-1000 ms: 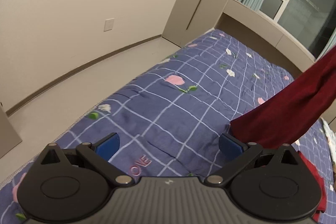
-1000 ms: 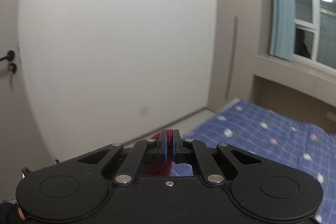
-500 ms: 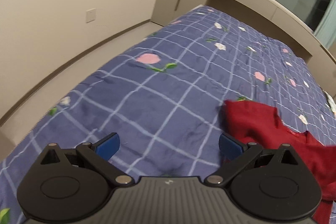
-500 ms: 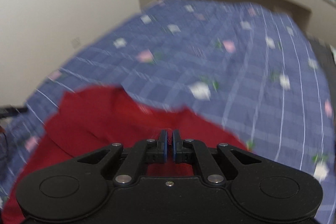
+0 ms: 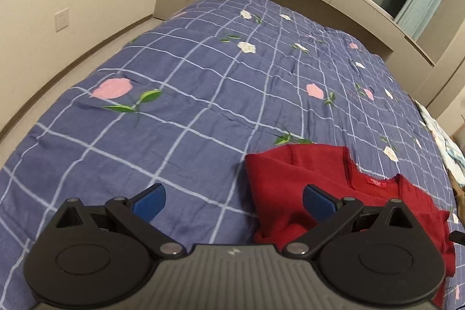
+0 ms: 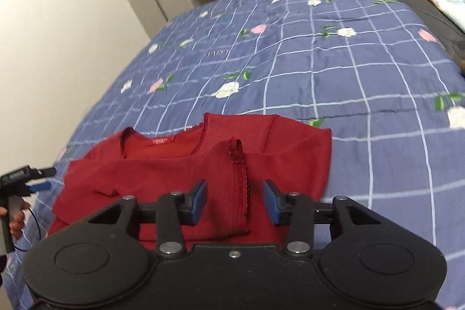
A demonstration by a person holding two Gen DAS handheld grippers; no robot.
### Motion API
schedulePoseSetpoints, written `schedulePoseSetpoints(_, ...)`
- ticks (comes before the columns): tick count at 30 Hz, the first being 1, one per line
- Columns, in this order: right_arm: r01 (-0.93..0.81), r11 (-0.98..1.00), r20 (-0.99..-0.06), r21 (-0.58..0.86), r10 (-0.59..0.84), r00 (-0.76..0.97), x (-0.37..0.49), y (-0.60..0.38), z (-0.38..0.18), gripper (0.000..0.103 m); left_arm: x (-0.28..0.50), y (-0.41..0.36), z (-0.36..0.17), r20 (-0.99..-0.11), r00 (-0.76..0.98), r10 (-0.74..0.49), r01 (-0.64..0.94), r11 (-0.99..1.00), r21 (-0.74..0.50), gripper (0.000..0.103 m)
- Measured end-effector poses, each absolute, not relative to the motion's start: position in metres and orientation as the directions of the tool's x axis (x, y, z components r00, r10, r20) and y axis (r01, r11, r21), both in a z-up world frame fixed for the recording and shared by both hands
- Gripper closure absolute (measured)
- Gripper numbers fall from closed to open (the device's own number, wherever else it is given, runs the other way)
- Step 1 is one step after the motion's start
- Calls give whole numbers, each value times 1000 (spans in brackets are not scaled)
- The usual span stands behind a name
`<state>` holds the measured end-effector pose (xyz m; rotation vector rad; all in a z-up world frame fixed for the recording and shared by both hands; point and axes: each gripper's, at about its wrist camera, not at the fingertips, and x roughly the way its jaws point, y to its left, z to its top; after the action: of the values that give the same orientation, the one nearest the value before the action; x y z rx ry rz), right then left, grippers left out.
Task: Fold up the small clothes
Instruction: 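Grasp the shirt side seam with the right tool and fold it toward the center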
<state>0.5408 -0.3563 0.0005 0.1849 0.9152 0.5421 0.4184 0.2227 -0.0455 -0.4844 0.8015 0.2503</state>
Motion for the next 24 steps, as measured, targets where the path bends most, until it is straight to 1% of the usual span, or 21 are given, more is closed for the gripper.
schedulePoseSetpoints(3,-358,855,-694,376,515,503,530,-356,-1,57,421,219,-51,-750,661,18,-379,871,-314,1)
schedulePoseSetpoints(6,-365,866,-706,342,493,509,523,-346,-5,58,424,219,-58,-757,653,-7,-373,867,-330,1)
schedulePoseSetpoints(7,-353,876,-715,329,475,513,524,-342,-7,58,425,219,-60,-758,652,-15,-372,865,-337,2)
schedulePoseSetpoints(9,-322,885,-719,335,461,519,529,-338,-12,61,429,221,-62,-756,654,-33,-365,861,-353,8)
schedulePoseSetpoints(11,-301,886,-718,354,463,519,532,-336,-16,66,435,222,-63,-759,649,-47,-360,860,-361,18)
schedulePoseSetpoints(12,-295,885,-719,360,464,518,533,-334,-18,68,440,223,-63,-760,648,-55,-356,860,-366,21)
schedulePoseSetpoints(13,-289,886,-721,361,462,516,534,-332,-19,76,445,224,-63,-763,644,-62,-352,861,-367,28)
schedulePoseSetpoints(14,-286,888,-725,360,459,513,534,-330,-21,85,451,224,-64,-767,637,-72,-345,863,-368,40)
schedulePoseSetpoints(15,-285,889,-727,359,457,512,534,-328,-22,88,456,224,-66,-772,630,-85,-337,865,-371,52)
schedulePoseSetpoints(16,-284,888,-728,362,460,509,533,-327,-23,89,461,224,-68,-778,621,-97,-332,866,-373,81)
schedulePoseSetpoints(17,-280,888,-727,365,459,510,532,-327,-23,92,465,224,-69,-783,614,-102,-331,867,-373,90)
schedulePoseSetpoints(19,-282,886,-720,368,463,517,530,-326,-22,94,469,220,-66,-782,616,-99,-323,873,-365,98)
schedulePoseSetpoints(22,-277,881,-704,382,472,531,525,-329,-15,96,466,212,-52,-761,646,-63,-289,902,-320,100)
schedulePoseSetpoints(24,-251,866,-684,433,497,534,520,-336,-5,96,463,211,-37,-733,678,-53,-257,917,-305,100)
